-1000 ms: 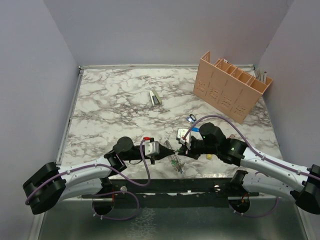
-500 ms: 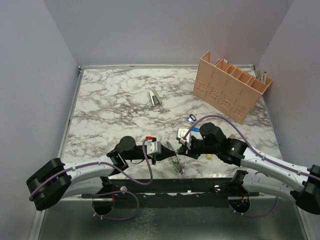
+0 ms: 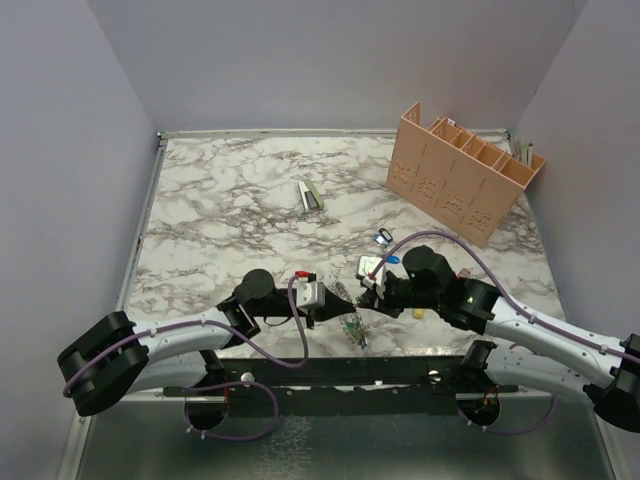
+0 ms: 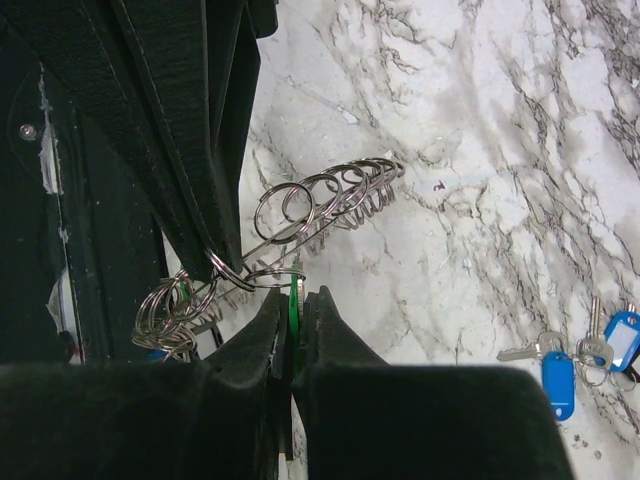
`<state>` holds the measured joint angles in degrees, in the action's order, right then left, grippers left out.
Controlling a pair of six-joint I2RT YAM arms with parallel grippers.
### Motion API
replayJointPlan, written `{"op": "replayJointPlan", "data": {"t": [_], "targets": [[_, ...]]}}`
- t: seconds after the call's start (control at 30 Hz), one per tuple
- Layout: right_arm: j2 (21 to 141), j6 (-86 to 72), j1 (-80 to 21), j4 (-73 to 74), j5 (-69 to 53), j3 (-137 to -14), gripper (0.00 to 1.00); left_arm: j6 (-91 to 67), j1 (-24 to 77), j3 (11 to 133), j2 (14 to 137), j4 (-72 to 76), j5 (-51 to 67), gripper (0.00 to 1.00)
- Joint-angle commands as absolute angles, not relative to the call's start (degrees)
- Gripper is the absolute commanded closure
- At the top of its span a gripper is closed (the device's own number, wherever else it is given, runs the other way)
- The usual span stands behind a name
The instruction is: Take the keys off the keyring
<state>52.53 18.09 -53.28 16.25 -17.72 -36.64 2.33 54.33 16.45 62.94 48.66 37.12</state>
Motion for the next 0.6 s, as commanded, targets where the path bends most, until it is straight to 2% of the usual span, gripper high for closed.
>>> {"op": "replayJointPlan", "data": {"t": [0.0, 0.57], "targets": [[50.57, 18.85, -53.29, 13.97, -14.56, -39.06, 0.99, 1.48, 54.45, 18.22, 64.12, 46.97, 41.91, 1.00], [47.32, 20.74, -53.31, 16.31, -12.90, -41.42, 0.99, 4.28, 54.49, 21.79, 66.92, 38.13, 43.61, 1.00]]}}
